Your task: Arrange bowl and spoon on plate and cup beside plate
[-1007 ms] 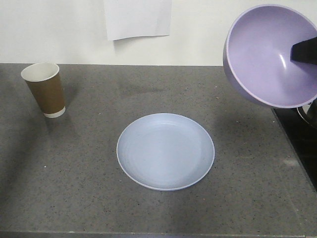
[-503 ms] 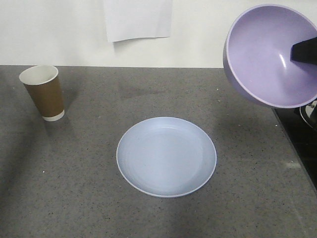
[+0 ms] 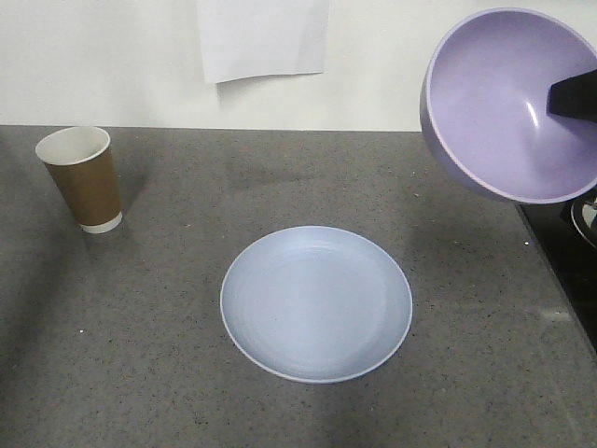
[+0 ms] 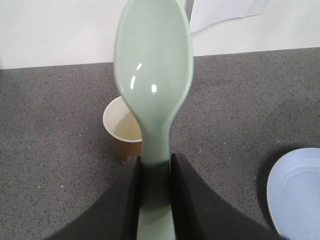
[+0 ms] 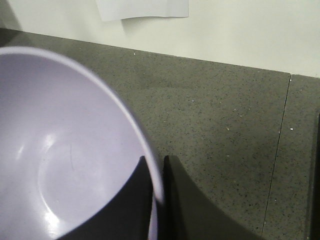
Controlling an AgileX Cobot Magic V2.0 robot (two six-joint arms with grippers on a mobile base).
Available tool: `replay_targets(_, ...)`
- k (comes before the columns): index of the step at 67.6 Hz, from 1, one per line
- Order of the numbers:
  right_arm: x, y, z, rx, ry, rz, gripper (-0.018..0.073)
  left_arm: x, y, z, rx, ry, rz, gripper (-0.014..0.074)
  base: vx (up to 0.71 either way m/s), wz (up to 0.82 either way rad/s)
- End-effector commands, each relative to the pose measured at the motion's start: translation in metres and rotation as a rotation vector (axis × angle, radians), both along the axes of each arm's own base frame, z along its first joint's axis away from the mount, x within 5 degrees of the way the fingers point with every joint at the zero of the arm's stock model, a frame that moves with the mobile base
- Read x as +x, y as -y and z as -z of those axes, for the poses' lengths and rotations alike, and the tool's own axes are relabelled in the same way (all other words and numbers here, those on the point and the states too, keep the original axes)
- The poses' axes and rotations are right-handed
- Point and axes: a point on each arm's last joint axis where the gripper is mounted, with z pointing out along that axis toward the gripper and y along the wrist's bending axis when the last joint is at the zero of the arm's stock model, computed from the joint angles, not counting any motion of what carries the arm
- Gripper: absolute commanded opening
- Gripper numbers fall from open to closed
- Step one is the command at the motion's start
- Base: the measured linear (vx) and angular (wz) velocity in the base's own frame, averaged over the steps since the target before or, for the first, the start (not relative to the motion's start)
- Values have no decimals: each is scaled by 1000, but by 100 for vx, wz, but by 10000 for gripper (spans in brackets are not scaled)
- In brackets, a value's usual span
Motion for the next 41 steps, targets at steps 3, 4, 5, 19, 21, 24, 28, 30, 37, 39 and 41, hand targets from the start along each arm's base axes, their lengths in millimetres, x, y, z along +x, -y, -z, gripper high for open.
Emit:
replay_targets(3,-5,1,-18,27,101,20,-6,-6,2,-16,-19,100,-3,-8,3,1)
replay_targets(4,-5,1,-18,27,101,20,-6,-6,2,-16,-19,100,-3,-8,3,1)
replay_targets(5,-5,1,-18,27,101,20,-6,-6,2,-16,-19,100,-3,-8,3,1)
replay_targets(19,-5,1,-18,27,101,20,-6,-6,2,-16,-19,100,-3,-8,3,1)
replay_targets(21,-5,1,-18,27,101,20,-6,-6,2,-16,-19,100,-3,-8,3,0)
replay_targets(24,-5,1,-18,27,101,20,-6,-6,2,-16,-19,100,-3,-8,3,1)
replay_targets(28,-5,1,-18,27,101,20,-6,-6,2,-16,-19,100,-3,-8,3,1)
replay_targets(30,-5,1,-18,27,101,20,-6,-6,2,-16,-19,100,-3,-8,3,1)
replay_targets(37,-5,1,-18,27,101,20,-6,-6,2,-16,-19,100,-3,-8,3,1)
replay_targets(39,-5,1,-18,27,101,20,-6,-6,2,-16,-19,100,-3,-8,3,1)
replay_targets(41,-5,1,-18,27,101,20,-6,-6,2,-16,-19,100,-3,-8,3,1)
